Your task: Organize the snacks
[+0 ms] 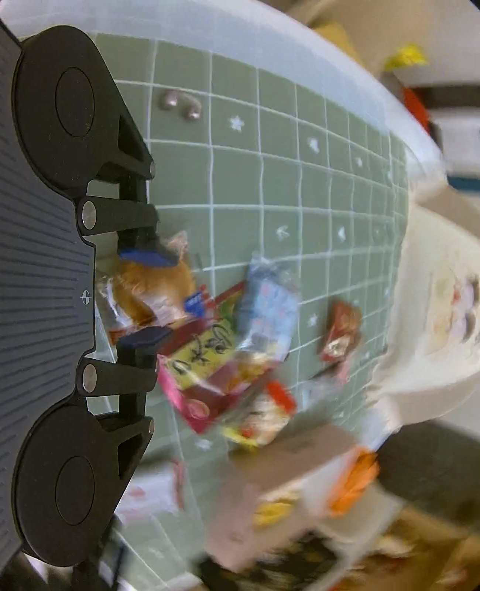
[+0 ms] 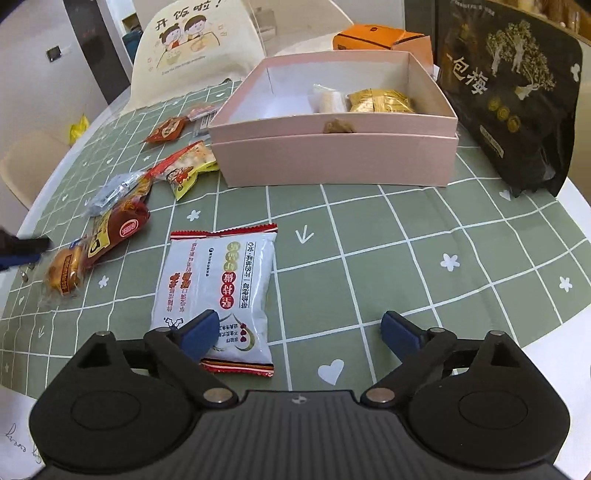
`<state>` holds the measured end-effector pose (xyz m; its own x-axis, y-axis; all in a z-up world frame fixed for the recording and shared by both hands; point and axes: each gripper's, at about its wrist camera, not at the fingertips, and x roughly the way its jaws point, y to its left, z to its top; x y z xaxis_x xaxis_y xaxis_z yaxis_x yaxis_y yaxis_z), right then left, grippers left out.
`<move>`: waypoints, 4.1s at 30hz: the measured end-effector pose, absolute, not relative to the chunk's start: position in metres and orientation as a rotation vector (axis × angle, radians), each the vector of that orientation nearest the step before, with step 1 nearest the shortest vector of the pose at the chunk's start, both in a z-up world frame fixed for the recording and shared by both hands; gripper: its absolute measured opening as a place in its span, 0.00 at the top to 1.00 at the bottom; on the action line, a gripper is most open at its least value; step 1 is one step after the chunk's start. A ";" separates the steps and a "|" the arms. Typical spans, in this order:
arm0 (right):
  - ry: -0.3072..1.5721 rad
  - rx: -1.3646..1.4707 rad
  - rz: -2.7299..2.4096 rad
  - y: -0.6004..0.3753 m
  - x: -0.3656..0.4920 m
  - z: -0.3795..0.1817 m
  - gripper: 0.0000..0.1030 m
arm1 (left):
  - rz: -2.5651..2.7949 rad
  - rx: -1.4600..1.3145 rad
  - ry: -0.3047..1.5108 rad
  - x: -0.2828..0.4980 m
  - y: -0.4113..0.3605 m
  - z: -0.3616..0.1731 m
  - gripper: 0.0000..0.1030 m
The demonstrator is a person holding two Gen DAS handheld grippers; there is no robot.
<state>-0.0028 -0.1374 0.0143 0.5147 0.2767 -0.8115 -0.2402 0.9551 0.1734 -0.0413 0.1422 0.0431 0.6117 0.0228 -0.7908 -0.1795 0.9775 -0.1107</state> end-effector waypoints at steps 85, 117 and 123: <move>0.776 0.082 0.195 -0.184 0.136 0.146 0.10 | -0.389 -0.252 0.812 0.067 0.065 0.074 0.49; 1.118 -0.122 0.577 0.077 0.198 0.026 0.55 | -0.057 -0.537 0.850 -0.007 0.228 0.037 0.50; 1.150 -0.080 0.652 0.041 0.118 0.029 0.55 | -0.116 -0.494 0.849 0.005 0.203 0.045 0.50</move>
